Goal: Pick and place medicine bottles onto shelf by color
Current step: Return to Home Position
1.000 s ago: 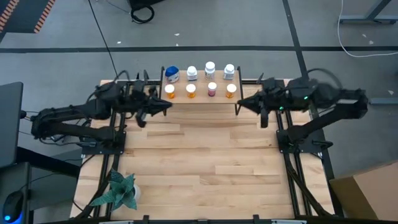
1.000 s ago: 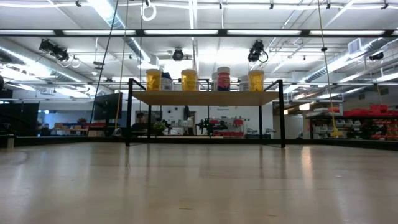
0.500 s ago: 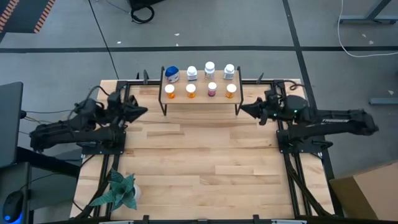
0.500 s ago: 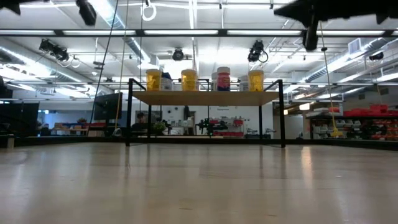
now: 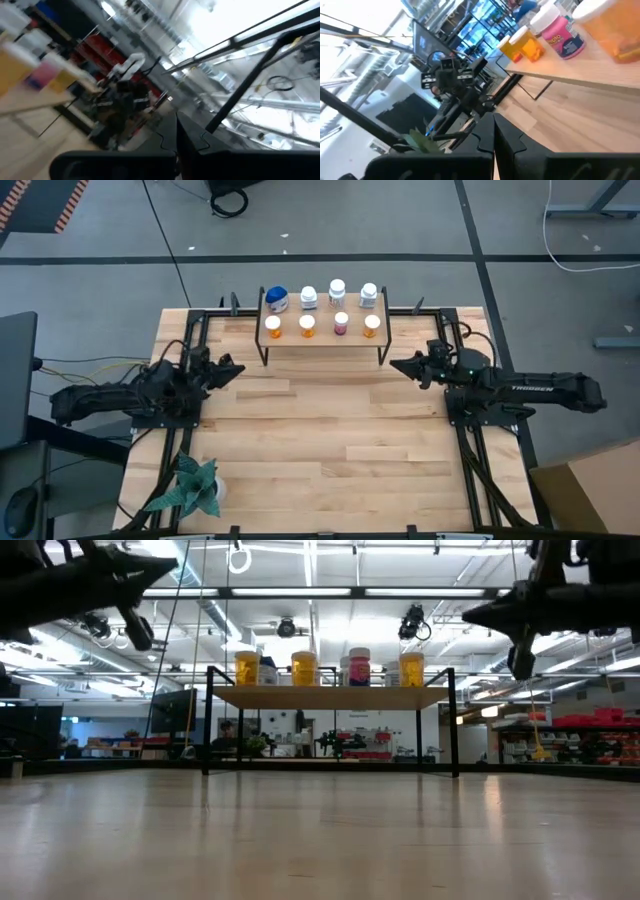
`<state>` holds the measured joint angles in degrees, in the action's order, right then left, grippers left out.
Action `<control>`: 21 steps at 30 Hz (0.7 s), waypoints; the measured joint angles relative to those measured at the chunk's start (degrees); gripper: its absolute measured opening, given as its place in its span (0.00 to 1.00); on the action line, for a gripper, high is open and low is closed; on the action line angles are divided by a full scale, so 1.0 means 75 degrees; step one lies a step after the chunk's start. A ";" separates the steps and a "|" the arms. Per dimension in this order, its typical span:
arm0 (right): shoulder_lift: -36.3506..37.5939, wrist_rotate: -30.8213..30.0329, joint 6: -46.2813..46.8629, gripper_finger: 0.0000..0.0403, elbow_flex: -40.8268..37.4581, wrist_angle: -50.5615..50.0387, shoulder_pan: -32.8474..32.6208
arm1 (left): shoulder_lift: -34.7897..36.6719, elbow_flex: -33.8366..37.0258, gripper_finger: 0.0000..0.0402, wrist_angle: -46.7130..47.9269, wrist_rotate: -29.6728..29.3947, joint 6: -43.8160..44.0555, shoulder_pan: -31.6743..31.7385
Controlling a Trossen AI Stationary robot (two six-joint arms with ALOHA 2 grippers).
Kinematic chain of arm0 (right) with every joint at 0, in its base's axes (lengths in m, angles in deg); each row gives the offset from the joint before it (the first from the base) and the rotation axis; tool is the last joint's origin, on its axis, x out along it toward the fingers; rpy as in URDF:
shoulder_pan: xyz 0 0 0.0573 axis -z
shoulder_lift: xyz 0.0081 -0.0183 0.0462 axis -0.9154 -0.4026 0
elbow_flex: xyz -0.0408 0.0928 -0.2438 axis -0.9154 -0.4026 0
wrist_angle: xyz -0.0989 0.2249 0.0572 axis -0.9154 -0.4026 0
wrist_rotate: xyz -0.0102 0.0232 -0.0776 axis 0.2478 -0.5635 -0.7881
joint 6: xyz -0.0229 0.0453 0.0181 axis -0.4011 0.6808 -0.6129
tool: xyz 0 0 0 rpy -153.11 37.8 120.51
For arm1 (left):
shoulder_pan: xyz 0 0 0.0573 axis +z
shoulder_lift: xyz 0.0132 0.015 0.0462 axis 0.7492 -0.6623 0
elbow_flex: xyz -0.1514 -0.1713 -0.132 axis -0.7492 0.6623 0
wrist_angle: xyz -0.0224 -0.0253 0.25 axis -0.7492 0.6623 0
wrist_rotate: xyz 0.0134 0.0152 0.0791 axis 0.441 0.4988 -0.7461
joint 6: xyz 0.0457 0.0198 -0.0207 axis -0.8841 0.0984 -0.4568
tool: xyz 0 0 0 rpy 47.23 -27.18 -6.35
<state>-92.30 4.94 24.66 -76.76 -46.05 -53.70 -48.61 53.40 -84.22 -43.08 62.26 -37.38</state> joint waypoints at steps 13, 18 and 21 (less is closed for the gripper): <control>0.0292 -0.0093 -0.1295 0.01 -0.1142 -0.0410 0.0006 | -0.0019 0.0005 0.00 0.1824 0.0269 -0.3336 -0.0102; 0.0213 -0.0148 -0.1615 0.01 -0.1142 0.0011 0.0008 | -0.0019 0.0008 0.00 0.2022 0.0268 -0.4194 -0.0102; 0.0215 0.0303 -0.2566 0.01 -0.1140 0.0528 -0.0080 | -0.0013 0.0008 0.02 0.2134 0.0266 -0.5186 -0.0102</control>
<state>-90.69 7.21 5.41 -85.31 -42.08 -54.30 -48.71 53.46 -68.22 -41.09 23.36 -38.15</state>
